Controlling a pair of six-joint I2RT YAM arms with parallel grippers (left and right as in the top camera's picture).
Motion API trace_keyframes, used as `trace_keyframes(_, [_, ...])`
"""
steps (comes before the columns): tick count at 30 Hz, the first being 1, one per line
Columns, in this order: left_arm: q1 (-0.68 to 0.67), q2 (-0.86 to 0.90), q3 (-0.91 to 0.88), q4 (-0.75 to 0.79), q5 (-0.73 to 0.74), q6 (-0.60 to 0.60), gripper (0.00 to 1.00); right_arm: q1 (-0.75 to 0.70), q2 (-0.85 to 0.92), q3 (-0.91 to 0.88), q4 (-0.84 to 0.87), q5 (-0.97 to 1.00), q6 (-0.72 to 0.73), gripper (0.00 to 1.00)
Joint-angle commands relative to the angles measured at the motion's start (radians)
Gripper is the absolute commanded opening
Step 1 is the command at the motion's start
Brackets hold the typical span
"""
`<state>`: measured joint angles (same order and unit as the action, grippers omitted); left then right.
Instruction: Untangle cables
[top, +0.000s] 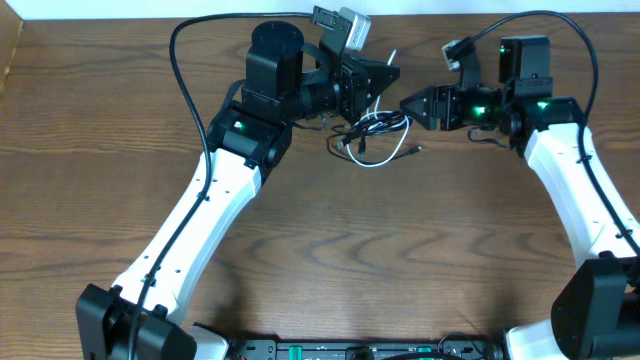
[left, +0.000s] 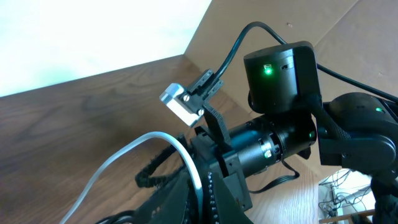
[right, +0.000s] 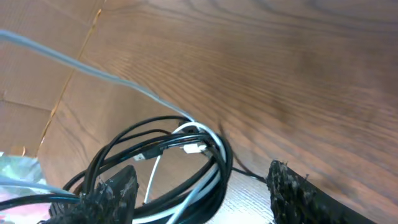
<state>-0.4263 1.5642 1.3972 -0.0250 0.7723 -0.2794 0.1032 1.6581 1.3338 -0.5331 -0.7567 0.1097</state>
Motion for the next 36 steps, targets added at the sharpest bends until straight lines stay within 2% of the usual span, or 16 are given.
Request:
trace_keyframes(1, [0.000,-0.007,0.007,0.011,0.002,0.021,0.08,0.030,0.019,0.009,-0.005,-0.005,0.023,0.62])
trace_keyframes(8, [0.000,-0.007,0.007,0.012,0.001,0.021,0.08,0.043,0.157,0.009,-0.009,-0.025,0.161,0.54])
trace_keyframes(14, [0.000,-0.007,0.007,0.033,-0.010,0.020,0.07,0.051,0.243,0.009,0.010,-0.119,0.183,0.52])
trace_keyframes(30, [0.000,-0.007,0.007,0.018,-0.120,0.016,0.08,0.051,0.252,0.009,0.050,-0.299,0.190,0.52])
trace_keyframes(33, [0.000,-0.007,0.007,0.029,-0.138,0.016,0.07,0.065,0.253,0.009,0.021,-0.283,0.179,0.52])
trace_keyframes(36, [0.000,-0.007,0.007,0.076,-0.138,0.016,0.07,0.097,0.254,0.006,-0.018,-0.181,0.178,0.51])
